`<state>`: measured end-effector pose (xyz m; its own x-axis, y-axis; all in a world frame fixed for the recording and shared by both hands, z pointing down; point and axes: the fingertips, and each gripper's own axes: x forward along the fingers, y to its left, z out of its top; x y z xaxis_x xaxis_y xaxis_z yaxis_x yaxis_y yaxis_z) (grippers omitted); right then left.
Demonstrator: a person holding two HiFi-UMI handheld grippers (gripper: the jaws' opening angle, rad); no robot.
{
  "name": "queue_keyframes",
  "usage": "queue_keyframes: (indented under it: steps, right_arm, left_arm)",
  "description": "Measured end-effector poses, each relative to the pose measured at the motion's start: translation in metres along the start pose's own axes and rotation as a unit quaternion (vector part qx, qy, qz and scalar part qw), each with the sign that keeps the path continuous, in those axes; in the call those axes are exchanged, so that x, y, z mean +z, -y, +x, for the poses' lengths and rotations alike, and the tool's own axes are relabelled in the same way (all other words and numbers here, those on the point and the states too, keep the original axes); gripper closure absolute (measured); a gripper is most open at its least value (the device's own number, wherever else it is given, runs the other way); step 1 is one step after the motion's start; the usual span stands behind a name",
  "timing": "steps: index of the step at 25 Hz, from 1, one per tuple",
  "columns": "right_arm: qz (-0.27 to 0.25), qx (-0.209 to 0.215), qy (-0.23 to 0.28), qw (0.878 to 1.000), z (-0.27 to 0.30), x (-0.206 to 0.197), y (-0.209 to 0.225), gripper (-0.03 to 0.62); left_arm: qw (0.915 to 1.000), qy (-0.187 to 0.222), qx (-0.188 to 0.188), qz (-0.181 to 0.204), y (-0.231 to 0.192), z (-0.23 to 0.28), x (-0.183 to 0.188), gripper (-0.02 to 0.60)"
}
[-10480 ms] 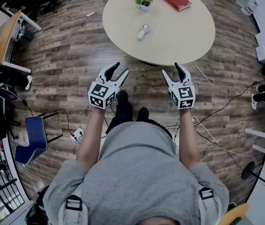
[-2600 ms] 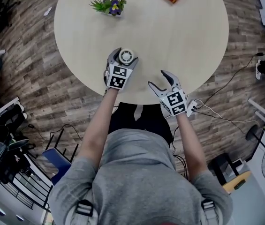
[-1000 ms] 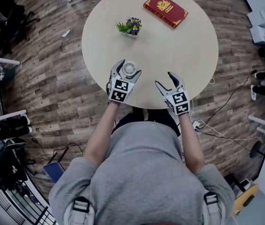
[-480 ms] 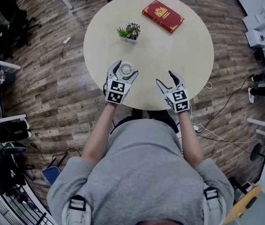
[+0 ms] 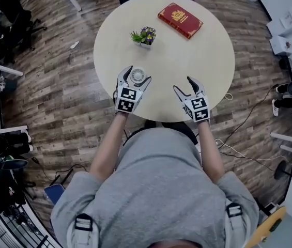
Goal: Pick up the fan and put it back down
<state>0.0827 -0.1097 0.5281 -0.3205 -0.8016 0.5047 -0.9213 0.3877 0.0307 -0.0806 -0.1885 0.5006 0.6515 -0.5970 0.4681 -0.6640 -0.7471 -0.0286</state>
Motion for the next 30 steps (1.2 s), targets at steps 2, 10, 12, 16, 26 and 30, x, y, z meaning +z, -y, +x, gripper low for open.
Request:
queue_keyframes:
  steps: [2,10,12,16,26,30]
  right_arm:
    - [-0.001,0.001,-0.001,1.0,0.001,0.0,0.0,0.281]
    - [0.022,0.008,-0.012,1.0,0.001,-0.015,0.001,0.279]
    - [0.024,0.009,-0.016,1.0,0.003,-0.02,0.001,0.279]
    - [0.028,0.01,-0.026,0.999,0.006,-0.032,0.004,0.279]
    - [0.033,0.027,-0.051,0.998,0.02,-0.054,0.012,0.279]
    - [0.038,0.039,-0.063,0.997,0.024,-0.067,0.012,0.279]
  left_arm:
    - [1.0,-0.001,0.0,-0.003,0.0,0.001,-0.003,0.198]
    - [0.9996,-0.022,-0.008,-0.015,0.004,0.012,-0.021,0.198]
    - [0.9995,-0.026,-0.01,-0.018,0.005,0.015,-0.026,0.198]
    - [0.9989,-0.035,-0.017,-0.025,0.013,0.023,-0.038,0.198]
    - [0.9963,-0.07,-0.016,-0.047,0.016,0.044,-0.073,0.198]
    - [0.9945,-0.084,-0.015,-0.06,0.018,0.054,-0.089,0.198]
